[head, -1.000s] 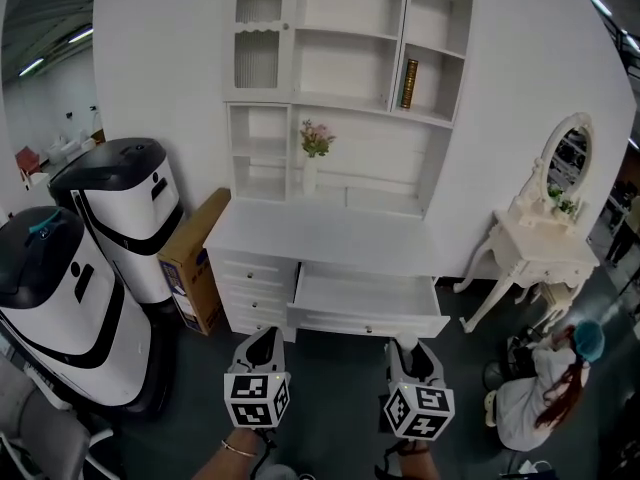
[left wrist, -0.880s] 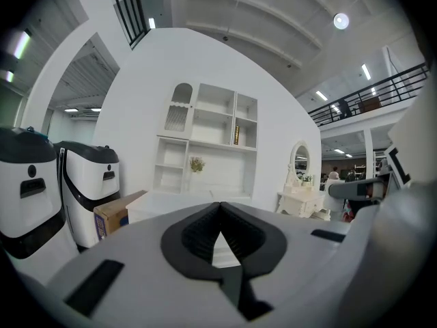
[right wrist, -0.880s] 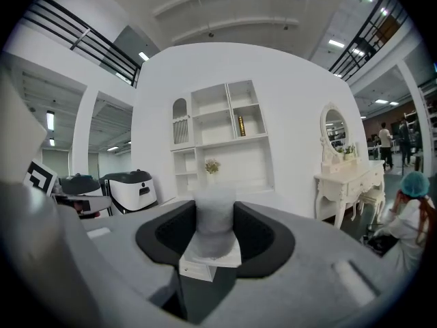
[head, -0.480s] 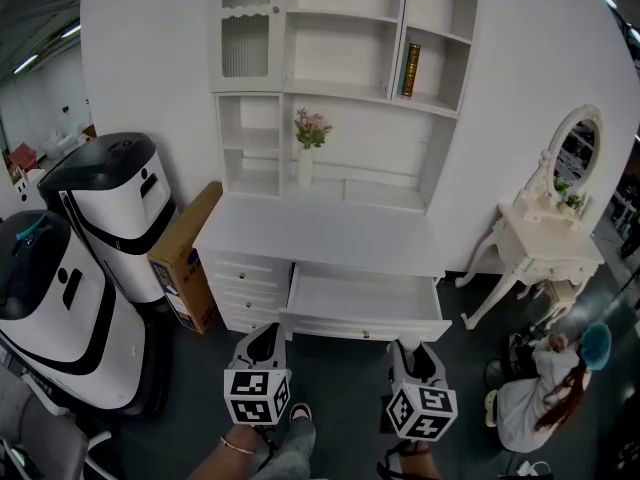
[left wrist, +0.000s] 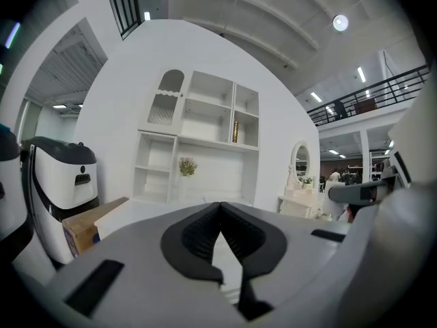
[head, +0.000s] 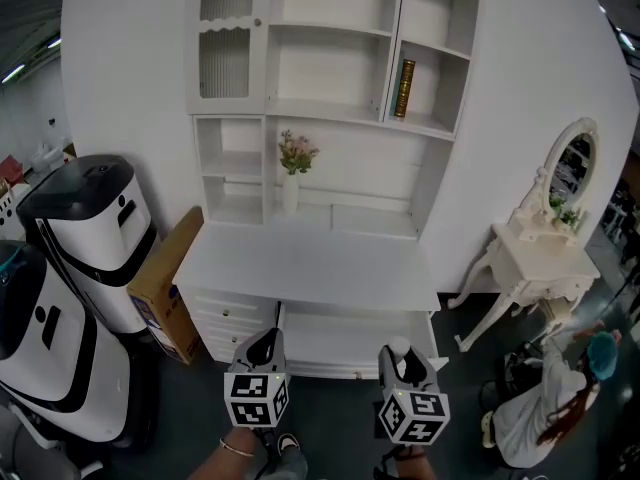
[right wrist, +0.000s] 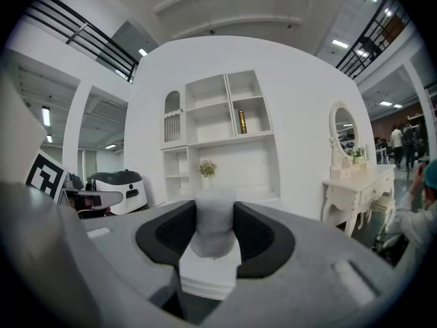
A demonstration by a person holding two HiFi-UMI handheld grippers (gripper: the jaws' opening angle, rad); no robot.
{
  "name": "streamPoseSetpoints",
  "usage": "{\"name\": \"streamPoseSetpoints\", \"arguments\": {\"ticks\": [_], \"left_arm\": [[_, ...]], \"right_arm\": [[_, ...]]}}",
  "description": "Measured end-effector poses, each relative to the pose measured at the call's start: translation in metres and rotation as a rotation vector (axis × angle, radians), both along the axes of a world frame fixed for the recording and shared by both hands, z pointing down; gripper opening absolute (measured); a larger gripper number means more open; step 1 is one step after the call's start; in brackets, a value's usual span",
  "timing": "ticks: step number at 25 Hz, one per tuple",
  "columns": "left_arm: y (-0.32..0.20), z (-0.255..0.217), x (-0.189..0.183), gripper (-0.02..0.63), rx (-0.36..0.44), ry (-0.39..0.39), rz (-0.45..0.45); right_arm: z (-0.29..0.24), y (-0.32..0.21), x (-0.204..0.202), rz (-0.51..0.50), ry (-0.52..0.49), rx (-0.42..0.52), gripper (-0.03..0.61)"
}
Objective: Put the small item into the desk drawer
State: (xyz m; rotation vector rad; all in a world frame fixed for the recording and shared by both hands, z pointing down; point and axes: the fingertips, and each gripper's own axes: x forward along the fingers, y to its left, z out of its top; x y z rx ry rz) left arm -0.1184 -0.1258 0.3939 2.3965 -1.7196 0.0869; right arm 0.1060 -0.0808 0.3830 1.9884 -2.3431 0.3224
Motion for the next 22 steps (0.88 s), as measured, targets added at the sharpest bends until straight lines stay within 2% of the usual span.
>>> {"name": "streamPoseSetpoints", "arguments": {"ticks": [12, 18, 22], "left_arm": [[-0.133, -0.008, 0.009, 0.005, 0.005, 0.002, 0.035], [-0.166, 0.008, 0.005, 0.005, -0.043, 0.016, 0.019], [-0.18, 0.02, -0.002, 0.005, -0.075, 0.016, -0.021]], "right_arm": [[-0.019, -0.133, 0.003, 0.031, 0.001, 0.025, 0.169], [-0.008, -0.174, -0.008, 0.0, 0.003, -0.019, 0.169], [-0.017, -0.205, -0.015, -0.045, 0.005, 0.001, 0.169]]}}
